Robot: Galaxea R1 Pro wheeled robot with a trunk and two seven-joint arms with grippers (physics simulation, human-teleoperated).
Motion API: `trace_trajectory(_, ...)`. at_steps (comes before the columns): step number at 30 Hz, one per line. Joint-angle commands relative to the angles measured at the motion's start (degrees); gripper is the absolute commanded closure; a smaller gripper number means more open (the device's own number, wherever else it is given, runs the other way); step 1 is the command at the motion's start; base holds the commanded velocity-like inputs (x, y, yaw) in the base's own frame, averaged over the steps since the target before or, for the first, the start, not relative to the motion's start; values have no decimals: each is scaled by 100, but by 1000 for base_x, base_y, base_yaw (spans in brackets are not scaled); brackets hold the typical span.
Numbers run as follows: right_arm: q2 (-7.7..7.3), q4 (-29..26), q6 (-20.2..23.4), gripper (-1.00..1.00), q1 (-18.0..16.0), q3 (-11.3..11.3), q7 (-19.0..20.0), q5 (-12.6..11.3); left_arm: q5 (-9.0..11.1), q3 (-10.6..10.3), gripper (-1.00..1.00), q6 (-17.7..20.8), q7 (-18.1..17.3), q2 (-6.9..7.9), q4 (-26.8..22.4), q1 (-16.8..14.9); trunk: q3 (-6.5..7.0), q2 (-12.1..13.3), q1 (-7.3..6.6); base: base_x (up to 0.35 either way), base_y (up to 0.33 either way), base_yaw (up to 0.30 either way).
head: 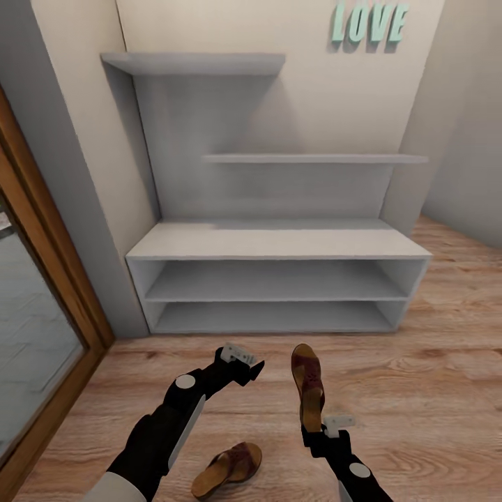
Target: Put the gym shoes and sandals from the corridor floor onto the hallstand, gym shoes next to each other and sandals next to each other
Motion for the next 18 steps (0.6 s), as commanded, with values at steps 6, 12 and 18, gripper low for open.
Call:
trace_trajectory(6, 0, 1, -16, 100, -2, 5, -4, -23, -16, 28, -100, 33, -23, 2, -10, 0, -5, -2, -1, 0, 0, -299)
trace_trajectory(12, 0, -3, -16, 100, -1, 5, -4, -23, -16, 154, -100, 33, -31, 3, -10, 0, -5, -2, -1, 0, 0, -300)
trace_trajectory(18, 0, -3, -16, 100, -2, 5, -4, -23, -15, 165, -100, 33, -32, 2, -10, 0, -5, -2, -1, 0, 65, -133)
